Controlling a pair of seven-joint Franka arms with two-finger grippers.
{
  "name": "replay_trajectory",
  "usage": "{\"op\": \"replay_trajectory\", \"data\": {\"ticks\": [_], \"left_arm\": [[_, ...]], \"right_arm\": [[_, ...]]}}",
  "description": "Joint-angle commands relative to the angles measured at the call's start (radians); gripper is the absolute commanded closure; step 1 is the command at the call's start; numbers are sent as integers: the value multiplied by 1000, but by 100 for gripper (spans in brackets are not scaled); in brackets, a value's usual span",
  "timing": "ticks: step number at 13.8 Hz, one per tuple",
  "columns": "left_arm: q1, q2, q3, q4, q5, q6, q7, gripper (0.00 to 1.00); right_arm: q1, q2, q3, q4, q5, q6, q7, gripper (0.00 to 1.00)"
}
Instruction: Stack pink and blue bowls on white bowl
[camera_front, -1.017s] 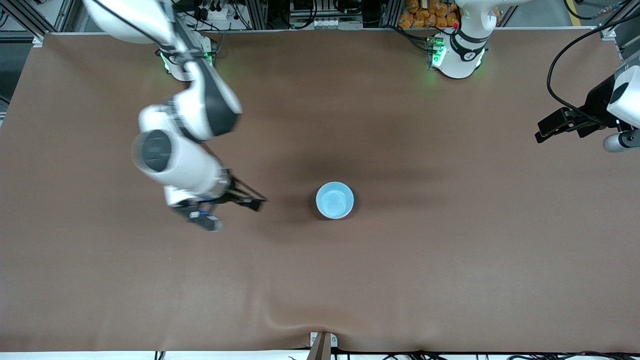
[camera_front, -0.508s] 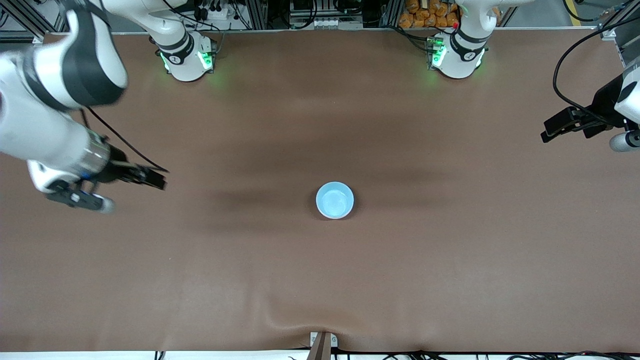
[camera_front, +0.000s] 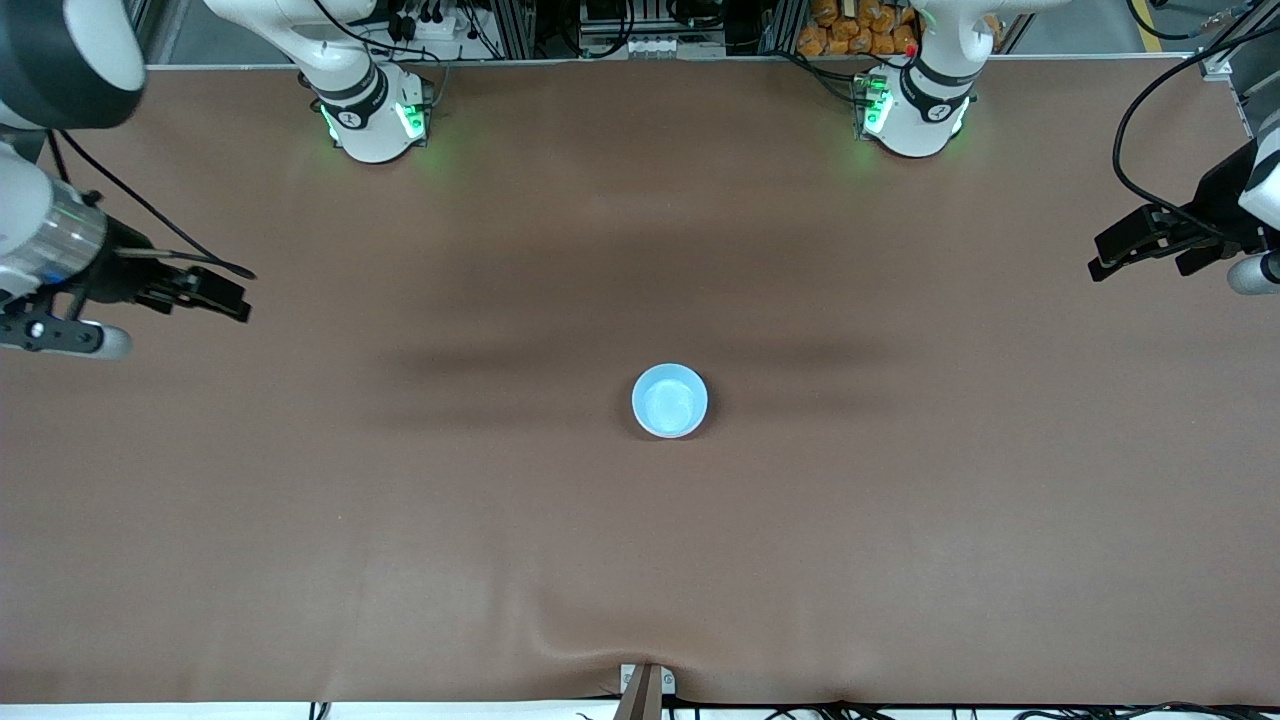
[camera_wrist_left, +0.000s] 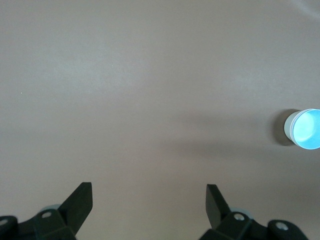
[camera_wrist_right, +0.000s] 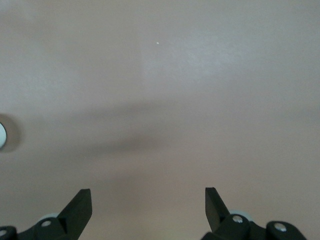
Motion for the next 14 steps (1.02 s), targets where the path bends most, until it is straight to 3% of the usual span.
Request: {"op": "replay_trajectory", "data": {"ticks": [1,5,14], "left_arm": [[-3,-8,14,2,-7,-9,18,0],[-3,-7,12,2,-7,-9,18,0],[2,-2,14,16,-7,-9,20,0]], "right_arm": [[-44,-51,15,23,-11,-78,-69,0],[-53,-108,-7,37,-11,-130,-145,0],[-91,-102,-7,40,-20,-143,-213,0]]}}
